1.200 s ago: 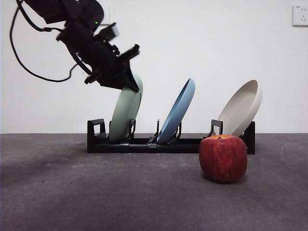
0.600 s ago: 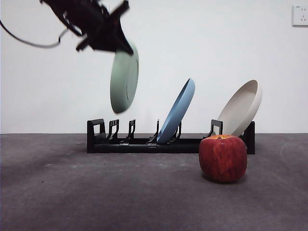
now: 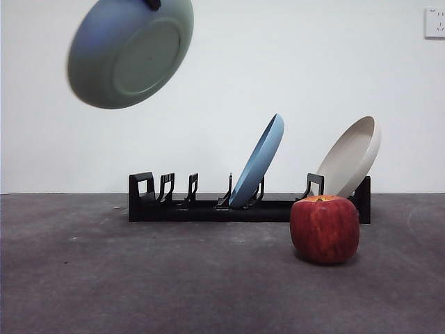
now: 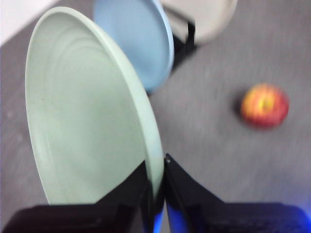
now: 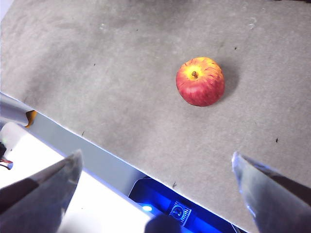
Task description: Take the green plate from the plate rack,put the plate on the table,take the apple from the table,put the apple in the plate
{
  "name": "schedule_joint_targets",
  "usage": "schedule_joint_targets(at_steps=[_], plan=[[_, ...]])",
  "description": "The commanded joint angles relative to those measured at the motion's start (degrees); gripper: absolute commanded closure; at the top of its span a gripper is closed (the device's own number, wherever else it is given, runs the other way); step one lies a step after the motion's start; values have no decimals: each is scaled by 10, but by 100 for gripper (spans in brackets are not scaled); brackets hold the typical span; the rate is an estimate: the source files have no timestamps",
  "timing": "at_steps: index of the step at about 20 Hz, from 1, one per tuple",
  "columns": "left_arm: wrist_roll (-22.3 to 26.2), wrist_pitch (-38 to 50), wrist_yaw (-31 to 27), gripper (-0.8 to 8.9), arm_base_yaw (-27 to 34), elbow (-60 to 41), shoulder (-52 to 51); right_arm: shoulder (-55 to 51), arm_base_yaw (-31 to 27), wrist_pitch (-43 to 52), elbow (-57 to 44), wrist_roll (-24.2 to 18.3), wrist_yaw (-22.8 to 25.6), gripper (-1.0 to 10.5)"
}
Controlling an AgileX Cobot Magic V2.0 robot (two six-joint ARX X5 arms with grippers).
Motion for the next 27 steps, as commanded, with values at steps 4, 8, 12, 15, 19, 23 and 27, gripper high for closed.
schedule_joint_targets(at_steps=[4, 8, 12, 15, 19, 23, 27], plan=[[21, 29, -134, 819, -130, -125, 5, 0, 1, 3, 1, 3, 0, 349], [34, 148, -194, 819, -194, -271, 16, 0, 1, 3, 1, 4, -1, 349], [38, 243, -227, 819, -225, -368, 41, 0, 1, 3, 1, 4, -1, 349], [39, 305, -242, 819, -249, -405, 49, 0, 1, 3, 1, 4, -1, 349], [53, 346, -261, 819, -275, -415, 97, 0, 1, 3, 1, 4, -1, 349], [52, 352, -267, 820, -285, -415, 158, 0, 1, 3, 1, 4, -1, 349], [44, 363, -236, 782, -287, -415, 166, 0, 1, 3, 1, 4, -1, 349]])
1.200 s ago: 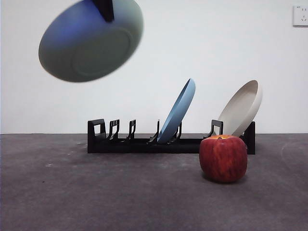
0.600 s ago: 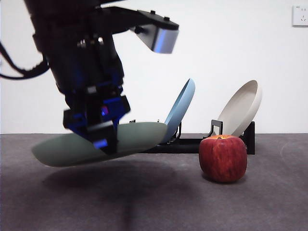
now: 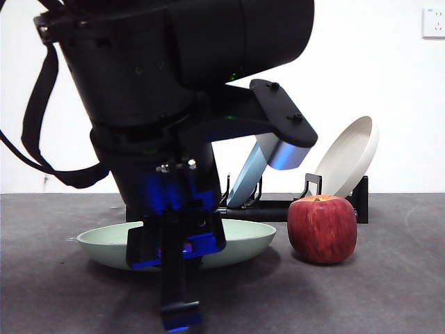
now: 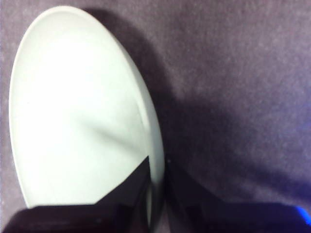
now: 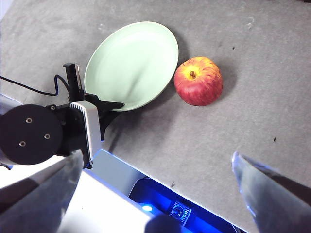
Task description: Take the green plate from the plate rack,put the plate on the table,take the apple from the table,put the apple in the plate
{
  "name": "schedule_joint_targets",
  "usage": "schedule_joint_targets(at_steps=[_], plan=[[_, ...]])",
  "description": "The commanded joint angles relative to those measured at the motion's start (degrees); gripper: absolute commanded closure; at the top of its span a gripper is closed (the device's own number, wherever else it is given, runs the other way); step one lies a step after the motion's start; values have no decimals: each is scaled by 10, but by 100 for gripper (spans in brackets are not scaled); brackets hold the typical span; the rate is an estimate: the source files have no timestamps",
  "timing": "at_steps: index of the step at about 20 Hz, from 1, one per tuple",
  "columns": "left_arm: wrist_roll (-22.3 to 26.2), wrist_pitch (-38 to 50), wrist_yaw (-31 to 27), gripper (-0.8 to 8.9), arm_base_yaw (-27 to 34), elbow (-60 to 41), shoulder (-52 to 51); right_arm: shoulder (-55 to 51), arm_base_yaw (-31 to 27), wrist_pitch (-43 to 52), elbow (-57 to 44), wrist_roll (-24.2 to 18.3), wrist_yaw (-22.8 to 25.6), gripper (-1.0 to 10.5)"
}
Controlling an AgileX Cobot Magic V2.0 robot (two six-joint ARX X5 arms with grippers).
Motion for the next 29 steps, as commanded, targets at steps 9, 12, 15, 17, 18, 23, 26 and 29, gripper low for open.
schedule_joint_targets(at_steps=[9, 12, 15, 17, 18, 23, 26, 29], plan=[[-38, -20, 37, 495, -1, -2, -8, 3, 1, 4, 1, 3, 0, 349], [-57, -65, 31, 494, -1, 27, -40, 9, 1, 6, 1, 3, 0, 349], [-80, -115, 33, 494, -1, 67, -79, 22, 1, 16, 1, 3, 1, 348], [-92, -160, 40, 494, -1, 101, -108, 39, 2, 37, 1, 3, 1, 348], [-103, -186, 52, 494, -1, 118, -121, 50, 2, 50, 1, 3, 1, 348], [-162, -312, 155, 495, -1, 213, -199, 142, 59, 146, 1, 3, 29, 348], [-172, -360, 207, 497, -1, 257, -241, 212, 121, 208, 1, -2, 101, 347], [-184, -391, 228, 499, -1, 283, -279, 283, 170, 264, 1, -16, 165, 347]])
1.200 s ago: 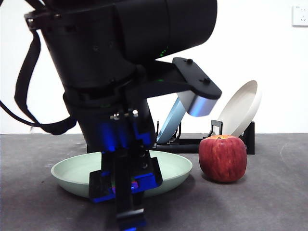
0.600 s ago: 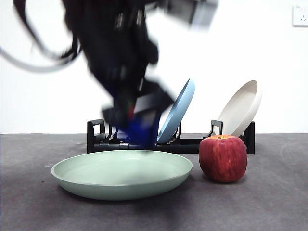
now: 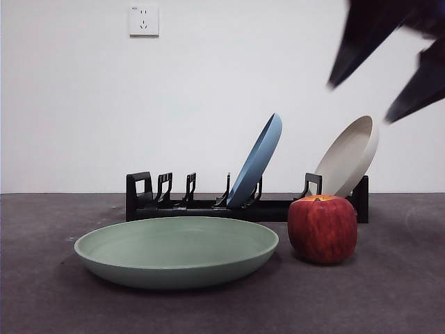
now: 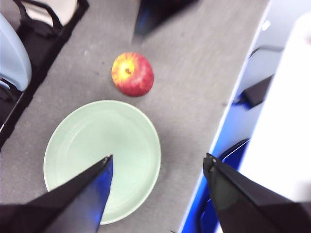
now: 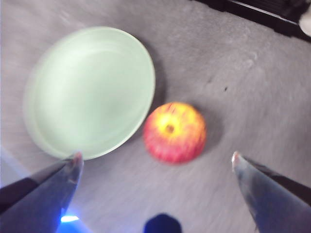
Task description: Take the green plate from the plate rack,put the plate on the table,take the apple from the table,put the apple in the plate
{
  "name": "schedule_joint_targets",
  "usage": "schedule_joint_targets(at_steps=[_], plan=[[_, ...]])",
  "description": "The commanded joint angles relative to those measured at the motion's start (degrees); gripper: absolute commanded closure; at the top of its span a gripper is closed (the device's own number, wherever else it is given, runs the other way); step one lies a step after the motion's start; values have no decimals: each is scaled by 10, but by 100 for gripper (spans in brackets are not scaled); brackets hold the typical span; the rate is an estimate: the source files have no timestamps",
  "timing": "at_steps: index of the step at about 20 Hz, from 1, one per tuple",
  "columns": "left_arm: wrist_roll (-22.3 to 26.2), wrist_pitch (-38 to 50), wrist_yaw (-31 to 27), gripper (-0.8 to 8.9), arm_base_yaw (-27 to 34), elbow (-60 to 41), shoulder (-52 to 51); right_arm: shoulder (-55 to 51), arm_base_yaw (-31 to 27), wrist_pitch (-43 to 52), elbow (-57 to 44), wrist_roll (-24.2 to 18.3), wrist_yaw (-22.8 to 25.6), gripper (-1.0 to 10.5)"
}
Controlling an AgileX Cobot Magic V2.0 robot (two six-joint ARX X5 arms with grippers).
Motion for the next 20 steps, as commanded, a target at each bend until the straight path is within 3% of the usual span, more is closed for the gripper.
schedule_joint_targets(at_steps=[1, 4, 15, 20], plan=[[-19, -11, 7, 499, -1, 6, -21, 44, 25, 29, 1, -14, 27, 347], [-32, -25, 7, 499, -1, 6, -46, 107, 49, 58, 1, -16, 66, 345], [-46, -64, 35, 499, -1, 6, -51, 237, 68, 92, 1, -19, 96, 360], [-49, -63, 36, 499, -1, 6, -51, 238, 68, 93, 1, -19, 95, 750]])
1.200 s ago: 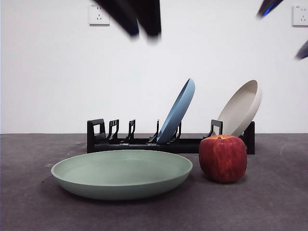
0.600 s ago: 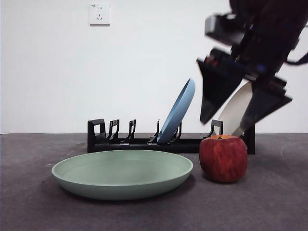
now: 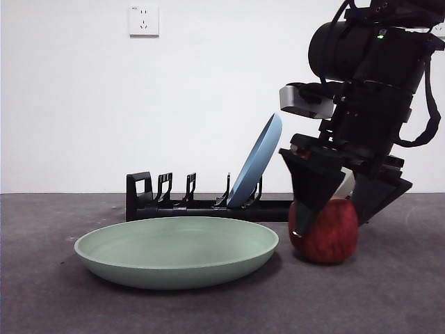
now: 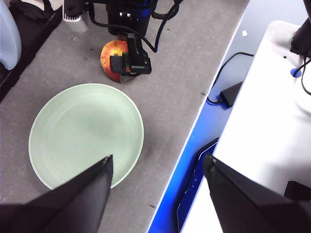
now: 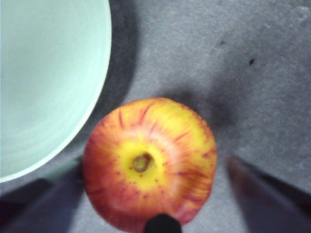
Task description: Take the green plate from the plate rack,put the plate on the table,take the apple from the table,put the apple in the plate
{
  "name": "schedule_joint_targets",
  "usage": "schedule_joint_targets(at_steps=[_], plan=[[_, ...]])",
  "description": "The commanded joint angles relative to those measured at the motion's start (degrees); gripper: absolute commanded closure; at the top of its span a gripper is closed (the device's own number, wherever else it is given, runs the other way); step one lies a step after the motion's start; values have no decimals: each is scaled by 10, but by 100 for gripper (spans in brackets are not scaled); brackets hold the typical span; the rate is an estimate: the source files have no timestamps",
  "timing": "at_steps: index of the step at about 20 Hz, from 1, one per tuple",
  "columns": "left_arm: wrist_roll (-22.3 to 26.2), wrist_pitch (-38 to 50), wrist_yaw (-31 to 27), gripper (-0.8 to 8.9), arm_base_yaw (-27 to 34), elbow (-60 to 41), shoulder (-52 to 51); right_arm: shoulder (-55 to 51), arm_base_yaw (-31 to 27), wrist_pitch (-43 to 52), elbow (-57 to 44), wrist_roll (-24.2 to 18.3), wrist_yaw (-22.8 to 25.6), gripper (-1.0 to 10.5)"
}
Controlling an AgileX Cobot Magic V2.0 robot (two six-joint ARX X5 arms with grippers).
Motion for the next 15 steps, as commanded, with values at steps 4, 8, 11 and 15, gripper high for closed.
schedule_joint_targets(at_steps=[4, 8, 11, 15], plan=[[-8, 1, 1, 499, -1, -1, 1, 3, 1, 1, 0, -2, 0, 959], [-8, -1, 2, 499, -1, -1, 1, -38, 1, -1, 1, 5, 6, 959], [-8, -1, 2, 499, -1, -1, 1, -87, 4, -1, 11, 8, 5, 959], [-8, -1, 5, 499, -1, -1, 1, -97, 42, 15, 24, 17, 4, 959]])
